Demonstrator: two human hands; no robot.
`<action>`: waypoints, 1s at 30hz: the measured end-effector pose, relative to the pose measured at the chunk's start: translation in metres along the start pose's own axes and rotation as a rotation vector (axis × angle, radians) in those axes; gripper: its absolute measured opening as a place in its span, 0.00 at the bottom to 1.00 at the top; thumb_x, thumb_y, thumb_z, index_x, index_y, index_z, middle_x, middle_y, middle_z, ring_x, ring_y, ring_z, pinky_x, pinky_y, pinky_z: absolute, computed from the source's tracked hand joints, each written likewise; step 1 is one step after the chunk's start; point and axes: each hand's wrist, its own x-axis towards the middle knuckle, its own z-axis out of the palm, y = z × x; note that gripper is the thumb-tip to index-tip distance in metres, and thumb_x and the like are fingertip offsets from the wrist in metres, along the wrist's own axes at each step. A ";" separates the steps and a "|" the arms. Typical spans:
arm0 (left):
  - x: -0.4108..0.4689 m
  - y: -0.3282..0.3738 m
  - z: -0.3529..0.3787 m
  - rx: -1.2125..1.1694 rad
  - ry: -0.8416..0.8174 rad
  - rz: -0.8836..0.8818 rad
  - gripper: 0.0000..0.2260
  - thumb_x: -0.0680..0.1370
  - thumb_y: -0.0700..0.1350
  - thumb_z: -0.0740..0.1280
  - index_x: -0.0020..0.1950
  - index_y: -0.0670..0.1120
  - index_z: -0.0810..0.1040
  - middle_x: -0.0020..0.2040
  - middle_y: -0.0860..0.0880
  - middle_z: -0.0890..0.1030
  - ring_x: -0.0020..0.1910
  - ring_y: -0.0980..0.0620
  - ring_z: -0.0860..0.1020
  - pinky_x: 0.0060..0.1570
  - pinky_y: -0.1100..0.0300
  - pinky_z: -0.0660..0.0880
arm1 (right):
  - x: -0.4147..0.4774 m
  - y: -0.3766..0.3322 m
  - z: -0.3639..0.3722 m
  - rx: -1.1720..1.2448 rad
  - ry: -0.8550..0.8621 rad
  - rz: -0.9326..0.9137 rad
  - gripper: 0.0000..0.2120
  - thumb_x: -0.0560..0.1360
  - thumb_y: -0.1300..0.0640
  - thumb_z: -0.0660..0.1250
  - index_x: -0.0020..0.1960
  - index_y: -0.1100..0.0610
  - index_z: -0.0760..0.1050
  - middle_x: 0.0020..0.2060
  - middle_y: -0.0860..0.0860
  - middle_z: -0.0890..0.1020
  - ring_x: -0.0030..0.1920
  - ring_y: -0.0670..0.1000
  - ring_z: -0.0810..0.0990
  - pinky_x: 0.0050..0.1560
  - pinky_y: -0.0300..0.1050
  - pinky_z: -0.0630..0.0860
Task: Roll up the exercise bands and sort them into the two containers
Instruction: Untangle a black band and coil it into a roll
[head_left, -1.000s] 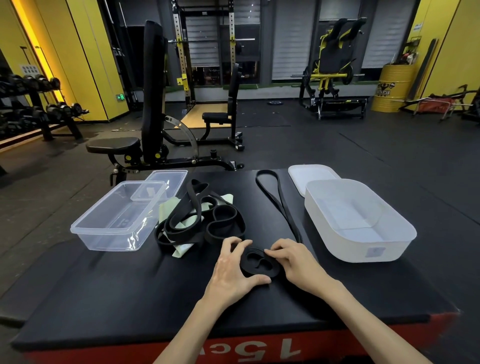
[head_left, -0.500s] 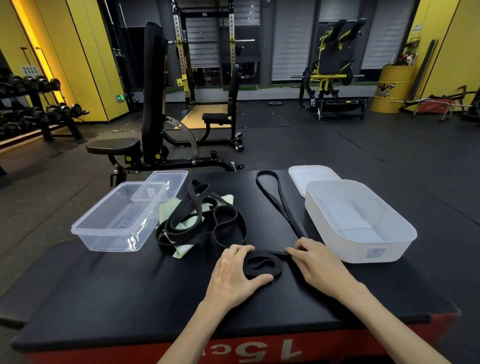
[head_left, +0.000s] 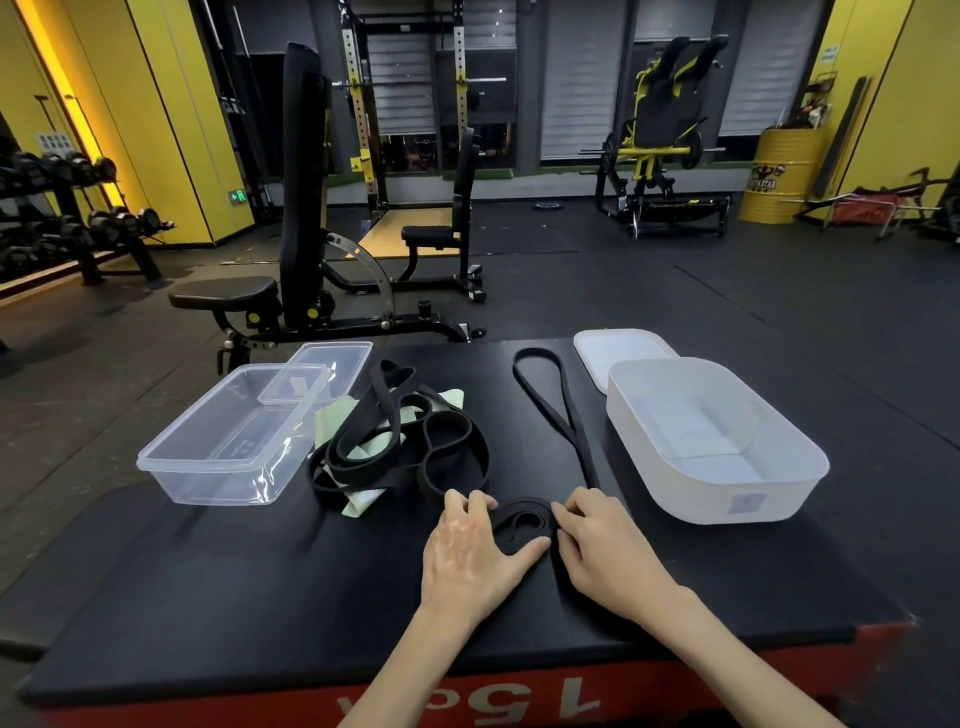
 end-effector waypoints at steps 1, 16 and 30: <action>0.000 -0.001 0.000 -0.002 0.006 0.001 0.34 0.65 0.74 0.64 0.61 0.53 0.69 0.54 0.55 0.67 0.52 0.56 0.75 0.51 0.63 0.73 | -0.001 -0.002 0.001 0.005 -0.008 0.016 0.13 0.70 0.59 0.64 0.52 0.60 0.79 0.38 0.50 0.74 0.37 0.52 0.74 0.37 0.44 0.72; 0.011 -0.029 -0.021 -0.139 -0.351 0.193 0.40 0.69 0.65 0.68 0.75 0.48 0.62 0.61 0.59 0.63 0.53 0.59 0.69 0.60 0.63 0.69 | -0.001 -0.005 -0.003 0.010 -0.090 0.038 0.14 0.72 0.59 0.61 0.55 0.60 0.78 0.39 0.49 0.71 0.38 0.52 0.72 0.39 0.44 0.73; 0.025 -0.029 -0.010 -0.258 -0.406 0.224 0.39 0.67 0.63 0.71 0.74 0.56 0.62 0.71 0.57 0.67 0.71 0.59 0.64 0.71 0.57 0.63 | 0.006 0.024 -0.009 0.107 -0.190 -0.031 0.17 0.78 0.61 0.59 0.65 0.52 0.75 0.49 0.49 0.72 0.50 0.51 0.71 0.52 0.39 0.69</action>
